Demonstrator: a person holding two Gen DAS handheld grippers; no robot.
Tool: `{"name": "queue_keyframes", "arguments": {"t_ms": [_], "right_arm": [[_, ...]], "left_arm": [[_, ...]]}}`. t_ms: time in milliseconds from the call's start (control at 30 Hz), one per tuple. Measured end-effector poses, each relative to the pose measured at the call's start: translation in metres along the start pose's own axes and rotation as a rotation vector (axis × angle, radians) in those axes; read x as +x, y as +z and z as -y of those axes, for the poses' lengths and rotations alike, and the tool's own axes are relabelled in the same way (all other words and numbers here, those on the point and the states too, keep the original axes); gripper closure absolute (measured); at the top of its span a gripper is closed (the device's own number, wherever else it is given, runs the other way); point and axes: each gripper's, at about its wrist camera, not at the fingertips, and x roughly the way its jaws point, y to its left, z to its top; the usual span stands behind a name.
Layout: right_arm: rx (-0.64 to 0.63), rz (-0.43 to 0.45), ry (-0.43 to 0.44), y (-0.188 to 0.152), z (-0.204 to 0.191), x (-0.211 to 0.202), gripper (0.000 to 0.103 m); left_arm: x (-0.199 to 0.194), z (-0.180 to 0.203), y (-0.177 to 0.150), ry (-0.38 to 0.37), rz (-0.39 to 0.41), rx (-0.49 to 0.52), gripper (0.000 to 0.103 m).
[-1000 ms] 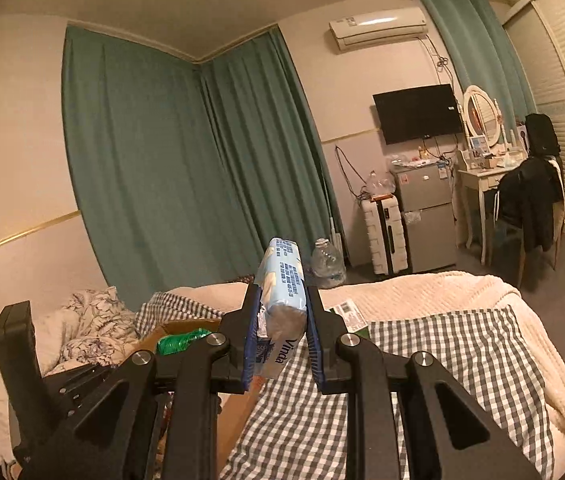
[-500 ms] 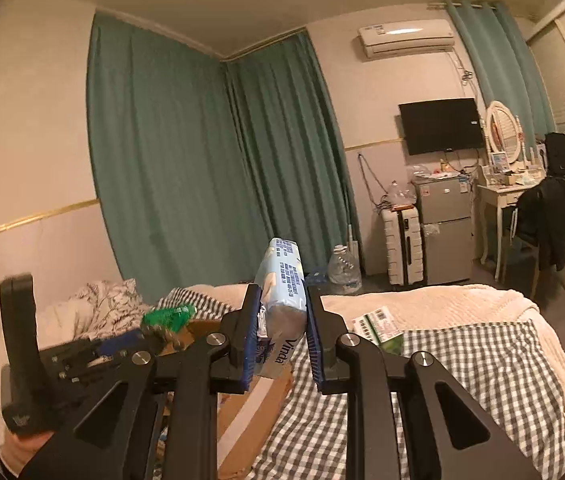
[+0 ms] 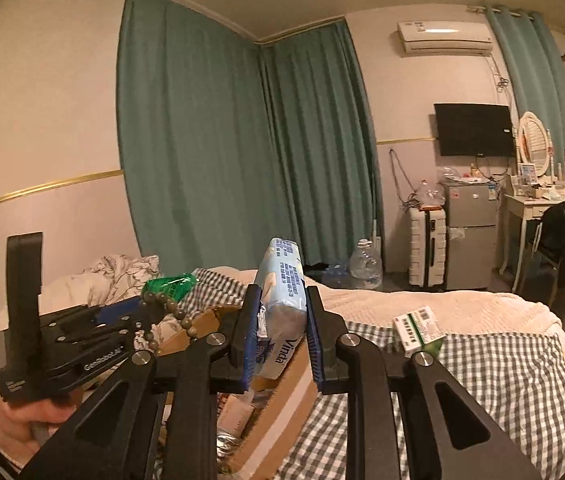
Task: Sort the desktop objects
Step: 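Lift and carry the green sachet and cotton pad pack with both tools over the box, then open the left tool to drop the sachet while the right drops the cotton pads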
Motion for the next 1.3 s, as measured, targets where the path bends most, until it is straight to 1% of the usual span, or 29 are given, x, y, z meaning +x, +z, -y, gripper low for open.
{"name": "queue_keyframes", "arguments": {"t_ms": [167,400,600,767,867,1000,1133,1233,1267,1300], "right_arm": [[-0.025,-0.021,0.036,-0.006,-0.013,0.019,0.082],[-0.066,-0.087,0.087,-0.028,-0.030,0.052,0.082],[-0.066,-0.139,0.104,-0.042,-0.030,0.080,0.082],[-0.064,-0.188,0.122,-0.054,-0.029,0.099,0.082],[-0.080,-0.251,0.153,-0.066,-0.032,0.115,0.080],[-0.105,-0.314,0.150,-0.083,-0.032,0.133,0.080],[-0.114,-0.366,0.141,-0.095,-0.030,0.144,0.080],[-0.113,-0.363,0.132,-0.095,-0.029,0.145,0.080],[-0.114,-0.360,0.129,-0.094,-0.029,0.145,0.080],[-0.115,-0.357,0.124,-0.094,-0.030,0.143,0.080]], "left_arm": [[0.011,-0.008,-0.005,0.024,-0.029,0.003,0.074],[0.031,-0.017,-0.013,0.047,-0.078,0.006,0.074],[0.054,-0.024,-0.024,0.076,-0.132,0.006,0.074],[0.073,-0.025,-0.034,0.081,-0.191,0.015,0.074],[0.081,-0.023,-0.040,0.077,-0.223,0.026,0.074],[0.095,-0.019,-0.051,0.073,-0.284,0.053,0.074],[0.108,-0.025,-0.059,0.077,-0.342,0.042,0.074],[0.110,-0.025,-0.061,0.075,-0.360,0.028,0.072],[0.109,-0.026,-0.061,0.073,-0.361,0.029,0.070],[0.109,-0.024,-0.062,0.074,-0.366,0.037,0.069]]}}
